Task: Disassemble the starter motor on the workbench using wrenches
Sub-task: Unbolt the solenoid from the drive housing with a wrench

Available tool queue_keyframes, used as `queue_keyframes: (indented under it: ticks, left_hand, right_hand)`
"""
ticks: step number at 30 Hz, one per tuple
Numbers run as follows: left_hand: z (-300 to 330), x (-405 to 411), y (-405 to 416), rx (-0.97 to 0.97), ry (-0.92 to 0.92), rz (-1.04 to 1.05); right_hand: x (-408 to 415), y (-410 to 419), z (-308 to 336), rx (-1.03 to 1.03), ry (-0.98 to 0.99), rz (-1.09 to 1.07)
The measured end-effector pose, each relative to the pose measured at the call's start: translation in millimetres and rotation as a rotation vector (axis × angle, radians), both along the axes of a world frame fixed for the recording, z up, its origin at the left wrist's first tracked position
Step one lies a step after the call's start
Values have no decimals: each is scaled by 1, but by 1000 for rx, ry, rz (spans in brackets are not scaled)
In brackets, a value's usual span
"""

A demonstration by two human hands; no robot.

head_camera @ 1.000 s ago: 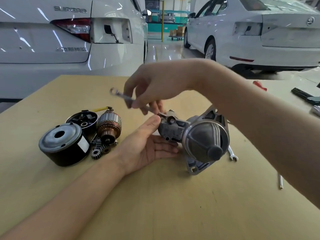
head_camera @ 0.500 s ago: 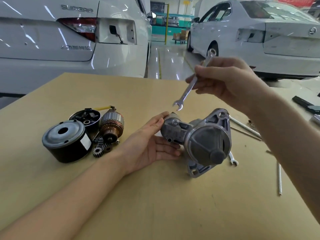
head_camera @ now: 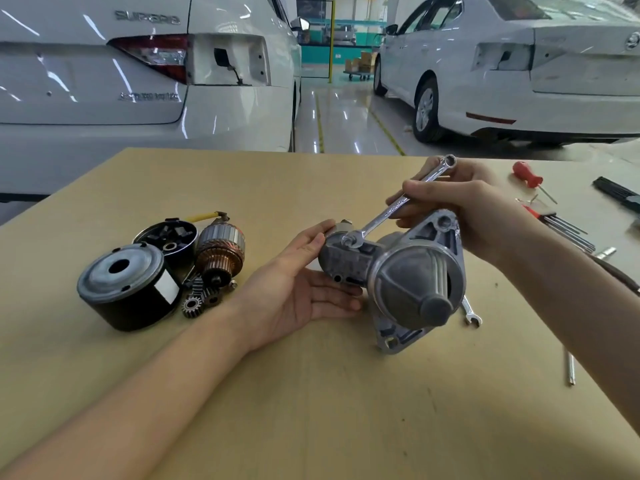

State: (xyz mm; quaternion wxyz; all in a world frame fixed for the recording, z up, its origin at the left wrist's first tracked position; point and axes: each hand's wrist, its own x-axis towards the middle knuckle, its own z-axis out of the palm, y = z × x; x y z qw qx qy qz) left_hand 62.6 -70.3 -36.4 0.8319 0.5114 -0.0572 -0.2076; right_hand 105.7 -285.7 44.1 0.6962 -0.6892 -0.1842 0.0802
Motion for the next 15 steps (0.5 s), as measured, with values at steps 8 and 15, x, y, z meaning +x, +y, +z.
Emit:
queue_keyframes:
  ticks: [8,15]
  left_hand:
    - [0,-1,1,14,-13,-8]
    - [1,-1,0,23,-25,-12]
  right_hand:
    - [-13,8,9,-34,-86,-70]
    - [-16,12,16,-88,-175,-51]
